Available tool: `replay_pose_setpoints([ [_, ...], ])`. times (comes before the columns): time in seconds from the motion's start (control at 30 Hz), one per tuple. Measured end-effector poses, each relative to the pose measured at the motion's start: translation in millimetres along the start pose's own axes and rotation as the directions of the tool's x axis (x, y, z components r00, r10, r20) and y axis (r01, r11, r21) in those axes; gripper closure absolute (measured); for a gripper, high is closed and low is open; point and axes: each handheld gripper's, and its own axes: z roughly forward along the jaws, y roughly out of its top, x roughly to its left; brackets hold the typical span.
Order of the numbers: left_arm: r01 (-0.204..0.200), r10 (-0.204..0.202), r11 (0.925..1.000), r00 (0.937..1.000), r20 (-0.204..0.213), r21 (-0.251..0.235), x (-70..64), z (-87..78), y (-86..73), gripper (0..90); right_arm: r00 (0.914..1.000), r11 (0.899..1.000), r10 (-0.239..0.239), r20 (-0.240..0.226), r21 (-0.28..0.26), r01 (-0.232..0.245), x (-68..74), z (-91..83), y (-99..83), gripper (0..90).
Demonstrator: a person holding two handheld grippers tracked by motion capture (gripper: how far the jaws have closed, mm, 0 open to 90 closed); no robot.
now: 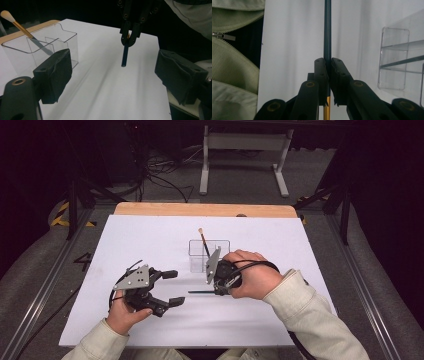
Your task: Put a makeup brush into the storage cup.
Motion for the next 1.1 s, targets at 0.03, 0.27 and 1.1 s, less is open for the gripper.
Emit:
replay_pose_setpoints([
  [0.03,-0.005,0.005,1.0,1.0,0.001,0.003,-0.6,0.1,-0.2,16.9,1.0,1.0,-0.005,0.002,-0.007,0.005,-0.1,0.9,1.9,83.4],
  [0.27,-0.027,0.026,0.9996,0.9993,0.027,0.007,-3.5,3.1,-0.5,24.1,0.9993,0.999,-0.038,-0.007,-0.007,0.038,2.7,8.1,13.9,83.5],
  [1.1,-0.061,0.056,0.996,0.9955,0.076,0.066,-5.4,7.0,-3.9,57.6,0.9957,0.996,-0.09,0.02,0.011,0.09,4.4,8.0,31.2,83.5],
])
